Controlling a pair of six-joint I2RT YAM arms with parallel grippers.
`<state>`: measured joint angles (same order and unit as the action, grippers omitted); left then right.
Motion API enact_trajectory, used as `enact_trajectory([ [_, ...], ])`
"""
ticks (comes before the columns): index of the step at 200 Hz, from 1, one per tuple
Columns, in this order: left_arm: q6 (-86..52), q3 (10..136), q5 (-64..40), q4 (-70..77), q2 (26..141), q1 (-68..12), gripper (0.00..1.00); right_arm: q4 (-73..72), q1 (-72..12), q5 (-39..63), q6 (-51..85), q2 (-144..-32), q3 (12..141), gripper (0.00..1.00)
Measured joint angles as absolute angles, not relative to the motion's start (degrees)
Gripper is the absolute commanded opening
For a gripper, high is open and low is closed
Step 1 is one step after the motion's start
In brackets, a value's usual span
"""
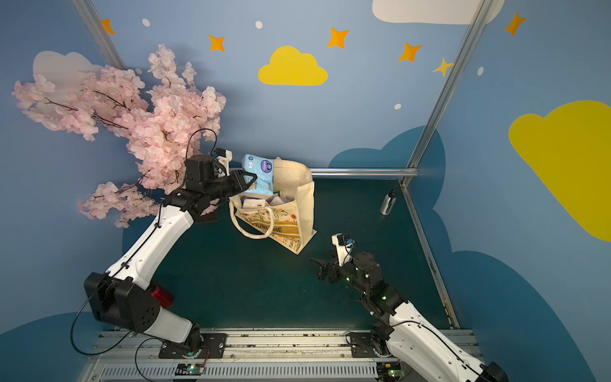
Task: Put tissues into the canvas bag
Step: Place the pack of facial tissues in the canvas bag.
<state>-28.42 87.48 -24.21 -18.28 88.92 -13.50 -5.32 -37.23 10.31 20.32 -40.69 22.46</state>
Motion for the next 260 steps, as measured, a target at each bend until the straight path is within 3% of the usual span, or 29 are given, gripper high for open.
enact_trajectory([
  [135,-21.32,98.00,-23.18,-30.41,98.67,-14.68,0.44,-6.70,-35.57,11.90,20.10,-42.24,23.18,0.94],
  [197,-17.74,100.73,-21.26,-36.05,99.37,-15.05,0.65,-6.68,-34.85,12.12,20.16,-42.06,23.18,0.94],
  [260,-16.40,104.97,-19.51,-39.07,101.89,-15.53,0.67,-6.46,-34.20,12.38,20.34,-41.12,23.18,0.94],
])
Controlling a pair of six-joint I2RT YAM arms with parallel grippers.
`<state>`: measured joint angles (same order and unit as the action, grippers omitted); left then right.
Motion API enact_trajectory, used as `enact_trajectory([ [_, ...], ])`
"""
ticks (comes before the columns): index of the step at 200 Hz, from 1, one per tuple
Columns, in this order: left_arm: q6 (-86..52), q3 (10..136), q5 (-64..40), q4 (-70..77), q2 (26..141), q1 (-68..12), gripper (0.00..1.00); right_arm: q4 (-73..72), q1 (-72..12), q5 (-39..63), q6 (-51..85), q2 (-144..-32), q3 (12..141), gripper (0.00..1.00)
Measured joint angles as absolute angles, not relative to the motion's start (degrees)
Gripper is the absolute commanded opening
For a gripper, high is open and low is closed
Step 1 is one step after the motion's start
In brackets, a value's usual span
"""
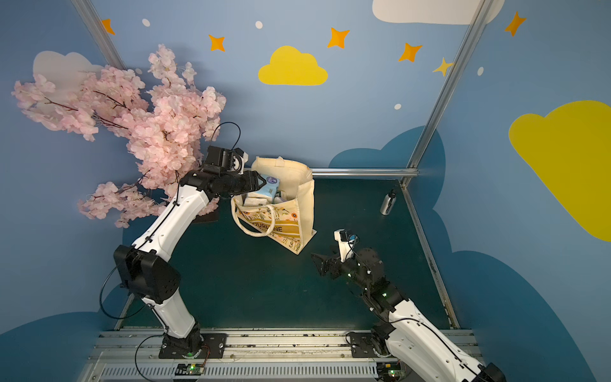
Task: Put tissues into the canvas bag
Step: Place the pack of facial tissues in the canvas bag, then reset both arms
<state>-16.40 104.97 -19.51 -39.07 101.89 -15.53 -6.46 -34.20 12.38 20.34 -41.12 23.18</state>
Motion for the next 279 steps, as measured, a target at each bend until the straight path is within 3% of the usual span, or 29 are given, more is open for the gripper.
enact_trajectory([
  [50,-16.29,101.16,-16.23,-38.89,97.97,-15.81,0.73,-5.65,-33.89,12.47,20.32,-40.16,23.18,0.94],
  [122,-16.08,93.32,-12.21,-33.17,86.59,-18.59,1.00,-3.49,-33.82,10.83,19.00,-38.57,23.18,0.94],
  [186,-15.81,77.95,-5.06,-25.30,73.58,-23.09,1.00,2.61,-32.62,6.11,15.35,-33.71,23.57,0.94],
  [233,-14.98,66.22,4.23,-19.53,62.72,-26.65,1.00,4.71,-29.98,-3.99,11.44,-33.28,23.57,0.94],
  [279,-13.06,50.63,18.85,-15.70,52.38,-27.05,1.00,-6.39,-24.82,-16.69,2.90,-37.98,18.76,0.94],
])
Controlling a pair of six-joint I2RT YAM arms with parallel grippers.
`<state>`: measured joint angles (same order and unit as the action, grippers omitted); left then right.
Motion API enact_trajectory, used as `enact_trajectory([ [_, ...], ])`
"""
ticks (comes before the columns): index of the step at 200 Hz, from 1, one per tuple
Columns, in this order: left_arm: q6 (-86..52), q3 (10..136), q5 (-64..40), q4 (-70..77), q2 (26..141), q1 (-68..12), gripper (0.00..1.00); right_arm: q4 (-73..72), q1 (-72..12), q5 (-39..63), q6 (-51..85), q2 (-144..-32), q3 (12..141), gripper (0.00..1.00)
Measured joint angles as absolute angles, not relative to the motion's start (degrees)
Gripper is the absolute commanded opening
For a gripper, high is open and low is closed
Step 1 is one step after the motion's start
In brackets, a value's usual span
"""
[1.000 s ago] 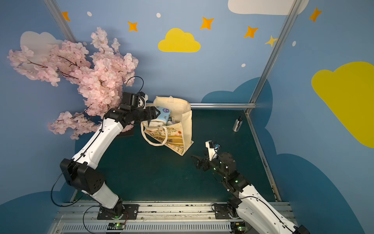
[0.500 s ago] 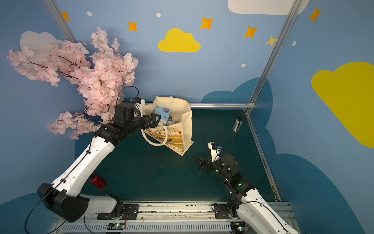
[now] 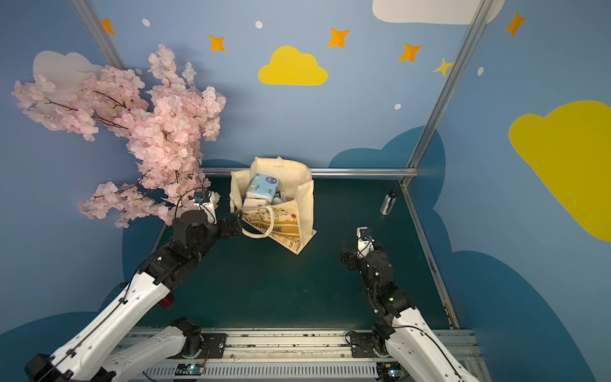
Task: Put tissues into the canvas bag
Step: Reset both arms
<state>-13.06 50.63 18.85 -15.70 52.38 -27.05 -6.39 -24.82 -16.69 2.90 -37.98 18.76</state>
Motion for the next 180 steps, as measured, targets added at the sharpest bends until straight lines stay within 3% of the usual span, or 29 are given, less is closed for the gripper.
enact_trajectory([
  [50,-10.04,33.47,28.62,-8.62,44.29,-26.37,1.00,-19.79,-16.21,-18.57,-0.51,-48.71,12.86,0.94],
  [97,-10.33,26.79,32.80,-4.58,41.06,-24.82,1.00,-30.41,-12.25,-17.39,-0.45,-52.31,10.33,0.94],
  [180,-8.60,21.63,29.45,10.66,51.77,-15.53,1.00,-49.56,-8.67,-12.43,-2.46,-80.99,15.29,0.94],
])
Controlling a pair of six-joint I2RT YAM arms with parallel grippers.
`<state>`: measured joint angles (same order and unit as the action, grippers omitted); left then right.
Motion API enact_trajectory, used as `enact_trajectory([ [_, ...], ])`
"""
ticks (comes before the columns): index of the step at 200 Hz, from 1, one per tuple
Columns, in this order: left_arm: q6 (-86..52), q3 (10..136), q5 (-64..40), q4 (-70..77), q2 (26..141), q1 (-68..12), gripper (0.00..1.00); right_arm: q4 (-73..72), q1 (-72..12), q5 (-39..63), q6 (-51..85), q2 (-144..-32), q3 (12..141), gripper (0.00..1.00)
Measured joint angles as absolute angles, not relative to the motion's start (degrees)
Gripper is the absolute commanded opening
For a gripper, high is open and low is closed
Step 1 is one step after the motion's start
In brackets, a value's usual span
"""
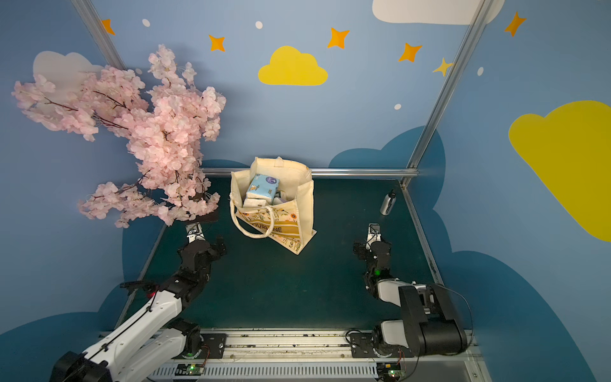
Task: Put tissues into the canvas bag
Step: Reset both arms
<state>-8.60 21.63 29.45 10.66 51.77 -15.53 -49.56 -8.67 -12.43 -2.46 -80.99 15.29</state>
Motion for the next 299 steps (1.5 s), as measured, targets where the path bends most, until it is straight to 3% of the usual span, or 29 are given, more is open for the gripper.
enact_trajectory([
  [67,-8.56,19.42,14.57,26.35,65.78,-1.56,1.00,-48.80,-3.20,-2.96,-1.48,-87.35,22.20,0.94],
  [110,-6.15,20.16,8.78,34.89,73.56,0.47,1.00,-47.81,-2.70,-1.19,-0.93,-87.35,22.50,0.94],
  [149,-3.73,21.56,2.37,41.71,87.66,1.10,1.00,-47.53,-2.70,-0.75,-0.84,-87.35,22.50,0.94],
  [299,-3.73,23.81,2.02,41.43,87.74,1.98,1.00,-47.24,-2.70,-0.73,-0.82,-87.35,22.50,0.94],
])
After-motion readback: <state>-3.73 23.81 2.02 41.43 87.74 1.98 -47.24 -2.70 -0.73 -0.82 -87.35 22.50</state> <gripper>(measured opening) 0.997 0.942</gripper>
